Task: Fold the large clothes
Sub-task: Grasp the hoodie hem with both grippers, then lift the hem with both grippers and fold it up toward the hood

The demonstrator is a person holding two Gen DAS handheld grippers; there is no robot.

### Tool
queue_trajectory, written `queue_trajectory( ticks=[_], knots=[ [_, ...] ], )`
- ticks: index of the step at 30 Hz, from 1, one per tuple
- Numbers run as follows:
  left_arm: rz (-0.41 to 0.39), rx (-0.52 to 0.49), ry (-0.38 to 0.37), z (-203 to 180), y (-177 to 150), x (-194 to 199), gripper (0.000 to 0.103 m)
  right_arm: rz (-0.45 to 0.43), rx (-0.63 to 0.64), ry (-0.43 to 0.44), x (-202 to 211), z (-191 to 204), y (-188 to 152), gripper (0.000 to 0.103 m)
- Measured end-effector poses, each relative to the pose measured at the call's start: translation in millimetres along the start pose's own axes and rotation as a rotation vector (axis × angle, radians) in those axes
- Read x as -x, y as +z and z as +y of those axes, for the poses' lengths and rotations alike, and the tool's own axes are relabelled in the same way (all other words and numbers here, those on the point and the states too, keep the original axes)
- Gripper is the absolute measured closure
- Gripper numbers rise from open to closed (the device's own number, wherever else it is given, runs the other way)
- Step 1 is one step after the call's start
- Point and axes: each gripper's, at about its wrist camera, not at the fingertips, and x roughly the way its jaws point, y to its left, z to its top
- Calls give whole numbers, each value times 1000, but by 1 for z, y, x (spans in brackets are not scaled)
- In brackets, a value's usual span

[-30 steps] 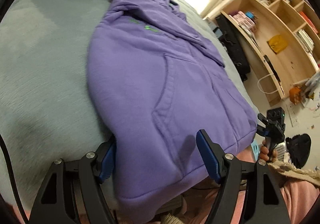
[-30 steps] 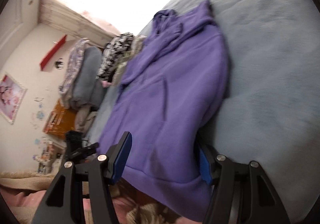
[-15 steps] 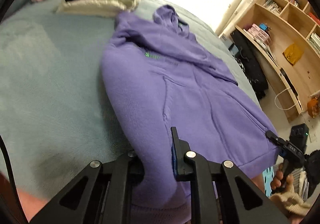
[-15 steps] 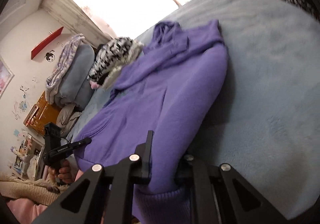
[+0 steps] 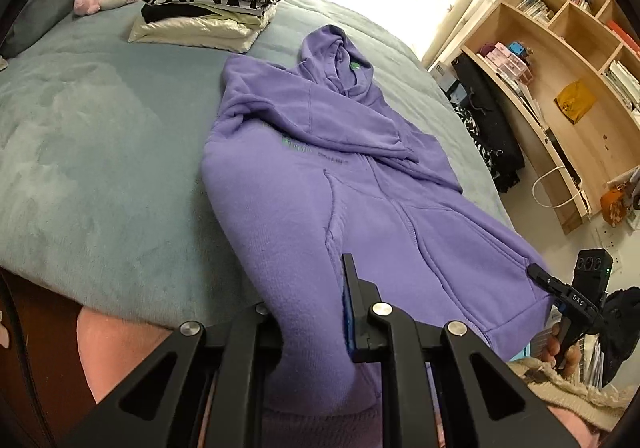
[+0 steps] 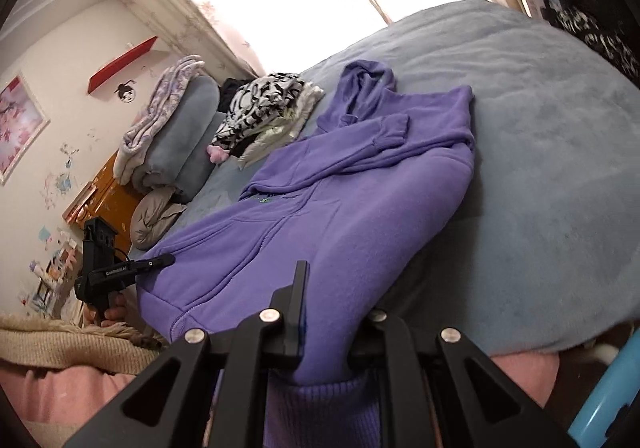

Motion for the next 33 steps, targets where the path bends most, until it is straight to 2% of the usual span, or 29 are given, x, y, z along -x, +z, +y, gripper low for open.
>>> queue_trajectory(
  ticks=[5,9,12,14,17,20,22,23,28,33],
  knots=[
    [-9,43,-33,10,53,-24,89,16,-122,7,-24,-17,45,89],
    [-50,81,-41,22,131,-54,84,-9,-199,23,-48,-31,104,85],
    [-38,137,-51,31,187,-86,80,-9,-280,19,-79,-50,158,70],
    [-13,186,-76,37,216,-110,78,-12,-353,33,-103,-69,192,47],
    [35,282,-95,48,245,-149,71,-87,-430,25,-124,-92,224,28],
    [81,350,-104,62,256,-186,60,-124,-460,5,-137,-109,239,26],
    [118,387,-109,71,259,-207,55,-111,-471,-32,-148,-123,243,26],
    [134,405,-118,76,261,-217,48,-98,-472,-52,-153,-129,243,26],
    [166,450,-177,91,268,-237,42,-12,-426,-150,-182,-152,231,26],
    [218,386,-209,88,276,-241,40,49,-387,-188,-209,-165,226,26]
  ],
)
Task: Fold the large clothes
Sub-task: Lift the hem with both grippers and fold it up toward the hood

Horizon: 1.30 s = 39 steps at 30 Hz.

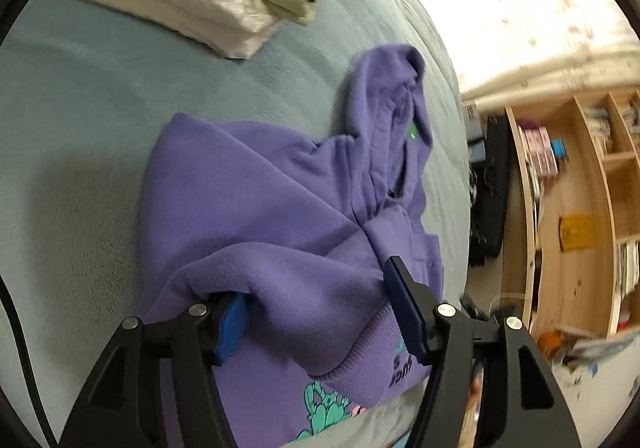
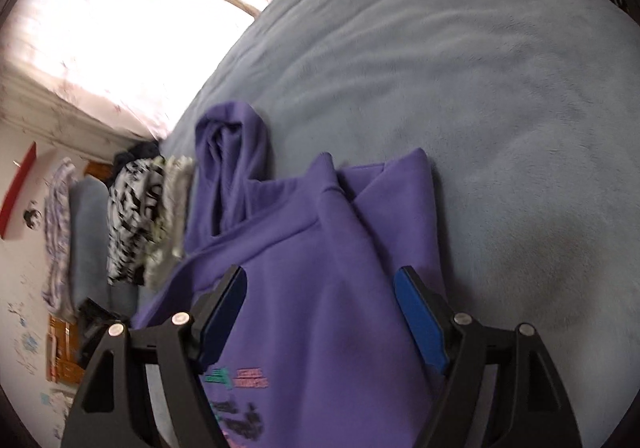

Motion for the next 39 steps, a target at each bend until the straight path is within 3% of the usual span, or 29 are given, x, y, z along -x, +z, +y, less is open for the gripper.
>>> queue_trajectory(
  ticks=[4,8,11,17,19,20,21,22,23,24,29,33,39],
  knots=[
    [-14,-84,-16,-15,3,17,32,15,45,-43,-25,2,7,26],
    [-127,-150,-6,-28,9,49,8,36,87,-57,-46,7,15,26],
    [-187,-263,149,-35,11,55,7,45,112,-71,-59,14,19,26],
    [-128,-354,400,-8,12,9,7,39,171,-109,-74,25,23,26],
    [-133,-359,427,-1,13,-5,13,32,191,-125,-76,26,21,27],
    [-141,-358,427,0,14,-12,30,23,205,-138,-76,28,19,36],
    [-144,-360,406,-1,15,-18,55,16,226,-161,-76,30,17,46],
    [-158,-361,422,-3,16,-21,66,17,247,-183,-77,32,16,74],
    [-186,-374,479,-7,16,-24,84,17,267,-220,-77,33,13,96],
    [-200,-399,517,-10,14,-28,91,9,276,-232,-74,34,11,96],
    [-288,-512,533,-38,1,-11,95,-160,288,-176,-10,46,2,96],
    [-291,-495,567,-44,8,-16,95,-254,282,-181,32,54,0,96],
    [-225,-377,590,-16,25,-57,94,-140,224,-305,-22,33,12,96]
  ],
)
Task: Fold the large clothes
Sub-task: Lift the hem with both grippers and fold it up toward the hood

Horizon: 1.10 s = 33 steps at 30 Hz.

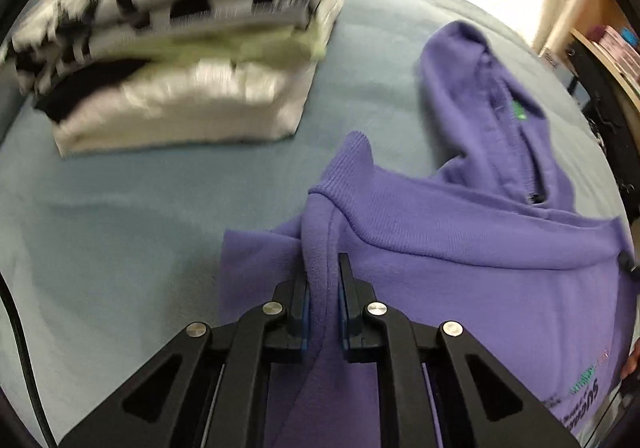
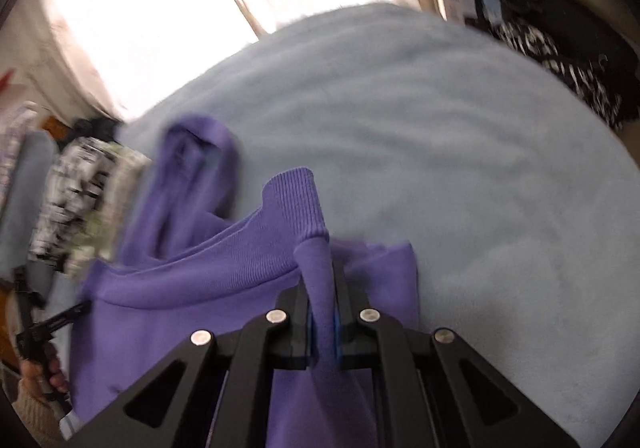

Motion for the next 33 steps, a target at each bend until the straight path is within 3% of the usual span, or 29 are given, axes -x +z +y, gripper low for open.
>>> queue_trajectory(
  ticks=[2,4,7,9,11,14,16,19,24,26,28,33],
  knots=[
    [-4,2,-6,3,-3,-5,94,71,-17,-22,-29,-5,-6,95],
    [-13,6,-19,4,-3,-4,94,87,-46,-8,-41,-13,-10,95],
    [-47,1,-41,10,-7,11,88,86,-102,52,-34,-22,-8,89],
    [-70,10,-34,13,-8,21,85,95,-111,48,-25,-24,-4,83],
    [-122,14,-20,16,-9,39,80,68,-88,19,-10,-16,-4,70],
    [-228,-43,36,7,-10,66,78,-30,-40,21,20,-2,-3,66],
    [-269,-111,30,-7,-12,76,78,-55,-6,65,30,14,-5,66],
    [-224,-191,-20,-40,-7,68,78,-21,67,138,25,48,-9,66],
    [-140,-251,17,-74,4,17,78,99,197,216,-20,108,-30,66],
    [-115,-227,90,-68,12,-8,84,133,240,189,-41,121,-35,66],
    [-114,-168,146,-49,20,-24,91,99,279,136,-53,121,-31,69],
    [-138,-20,109,-9,27,-30,97,13,190,-55,-64,72,-1,69]
  ],
)
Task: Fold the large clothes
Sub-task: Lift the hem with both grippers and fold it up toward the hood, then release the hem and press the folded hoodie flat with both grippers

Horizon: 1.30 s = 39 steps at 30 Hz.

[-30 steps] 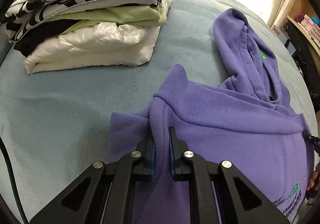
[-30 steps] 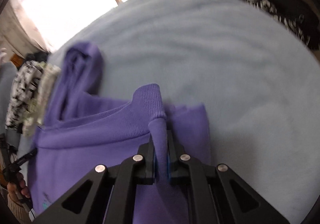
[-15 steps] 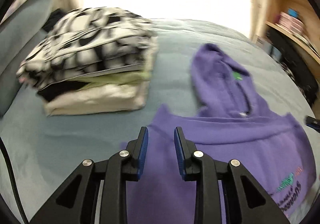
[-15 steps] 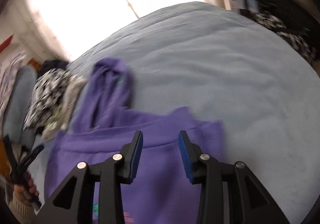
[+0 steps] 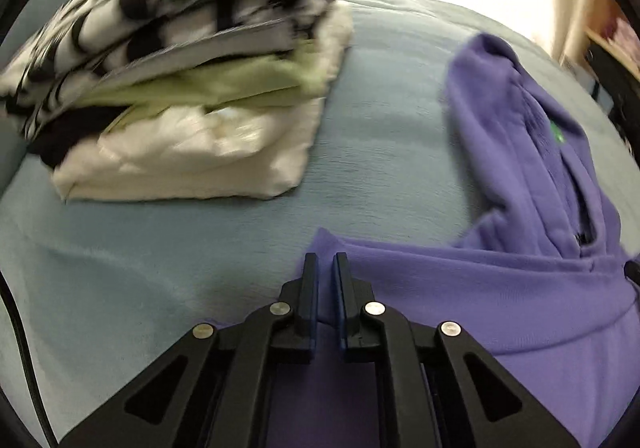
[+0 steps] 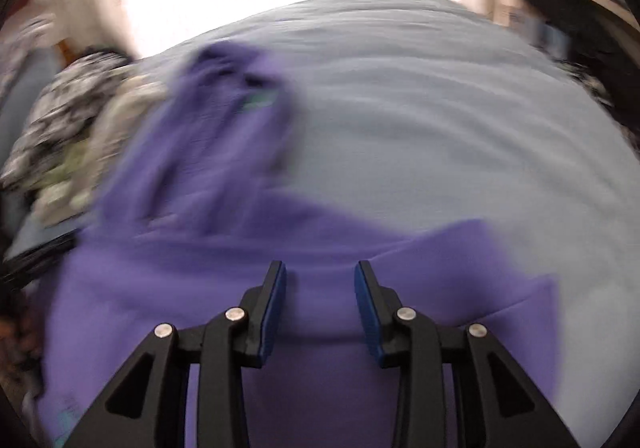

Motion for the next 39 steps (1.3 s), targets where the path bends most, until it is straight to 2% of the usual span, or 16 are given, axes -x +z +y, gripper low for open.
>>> queue_trajectory(
  ticks=[2,3,8,10,12,14,16,20,24,26,30,34,36,39],
  knots=[
    [-7,17,-19,3,-1,0,98,11,-105,62,-5,-36,4,90],
    [-13,9,-14,2,-1,3,98,10,-125,62,-3,-43,6,92],
    [-55,-14,-21,-3,-4,37,97,-11,-137,68,22,-48,7,88],
    [-66,-23,-35,0,-11,58,97,-13,-142,113,38,-35,3,88],
    [-58,-31,-49,5,-24,80,97,-15,-131,141,55,-23,-5,83],
    [-24,-34,-72,10,-48,99,97,-14,-116,167,73,-8,-19,74],
    [-1,-43,-80,12,-69,113,97,-2,-99,218,91,6,-38,71],
    [49,-48,-39,22,-122,122,97,31,-63,282,112,30,-83,71],
    [9,-31,-38,39,-146,124,96,43,-44,222,116,26,-124,71],
    [0,-30,-14,43,-147,128,96,40,-51,137,120,7,-140,72],
    [8,17,-22,54,-142,124,96,11,-109,57,143,-36,-154,73],
    [14,34,-28,57,-139,129,96,-1,-154,24,162,-60,-162,72],
    [13,41,-30,57,-139,136,95,-5,-182,36,170,-66,-166,72],
    [9,54,-31,59,-142,149,87,-11,-223,52,183,-71,-169,71]
  ],
)
